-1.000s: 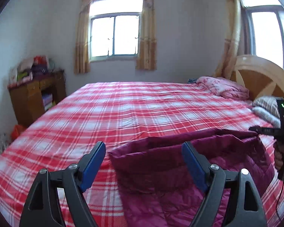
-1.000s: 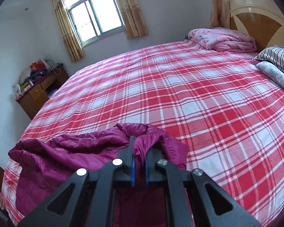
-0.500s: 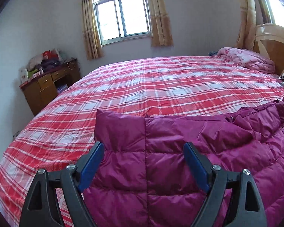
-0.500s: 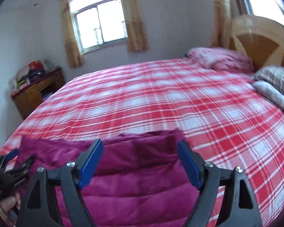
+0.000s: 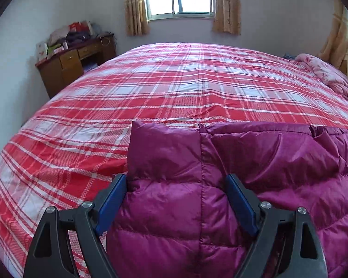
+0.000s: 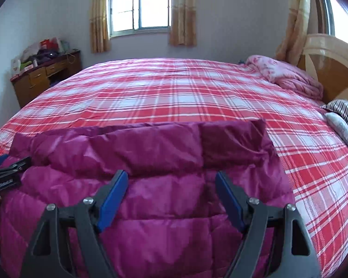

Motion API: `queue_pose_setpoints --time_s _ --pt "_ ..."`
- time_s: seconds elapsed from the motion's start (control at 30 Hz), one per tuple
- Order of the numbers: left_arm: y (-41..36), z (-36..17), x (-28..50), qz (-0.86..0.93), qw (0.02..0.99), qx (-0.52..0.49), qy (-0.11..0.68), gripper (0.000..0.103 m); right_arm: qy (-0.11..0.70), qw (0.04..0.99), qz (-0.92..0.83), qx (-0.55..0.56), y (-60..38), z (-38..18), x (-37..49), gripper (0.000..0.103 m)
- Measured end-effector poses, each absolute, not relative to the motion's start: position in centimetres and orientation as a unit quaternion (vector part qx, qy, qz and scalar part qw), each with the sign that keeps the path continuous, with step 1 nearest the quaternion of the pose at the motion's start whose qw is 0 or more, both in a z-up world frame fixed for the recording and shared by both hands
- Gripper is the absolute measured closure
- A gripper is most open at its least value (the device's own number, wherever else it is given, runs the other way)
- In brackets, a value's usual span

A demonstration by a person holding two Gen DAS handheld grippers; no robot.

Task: Fold large clothes
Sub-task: 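Open both grippers and press the folded jacket down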

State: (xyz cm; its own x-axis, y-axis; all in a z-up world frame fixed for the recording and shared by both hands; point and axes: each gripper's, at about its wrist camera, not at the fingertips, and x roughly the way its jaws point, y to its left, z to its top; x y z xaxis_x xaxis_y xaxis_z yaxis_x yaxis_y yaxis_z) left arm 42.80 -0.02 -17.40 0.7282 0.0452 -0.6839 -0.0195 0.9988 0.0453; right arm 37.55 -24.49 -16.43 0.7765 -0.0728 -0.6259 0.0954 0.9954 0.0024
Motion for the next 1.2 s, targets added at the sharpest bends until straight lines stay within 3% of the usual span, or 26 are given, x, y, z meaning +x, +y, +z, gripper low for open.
queue_pose_setpoints --time_s 0.13,0.3,1.2 --pt "-0.5 -16.7 42.9 0.019 0.928 0.023 0.370 0.017 0.351 0.935 -0.051 0.018 -24.5 -17.3 38.3 0.022" --pt "-3.2 -15.3 41.0 -0.001 0.946 0.077 0.315 0.014 0.365 0.928 -0.066 0.023 -24.5 -17.9 38.5 0.022" --pt "-3.0 -19.3 45.0 0.000 0.913 0.058 0.404 0.006 0.418 0.904 -0.087 0.014 -24.7 -19.5 40.4 0.021"
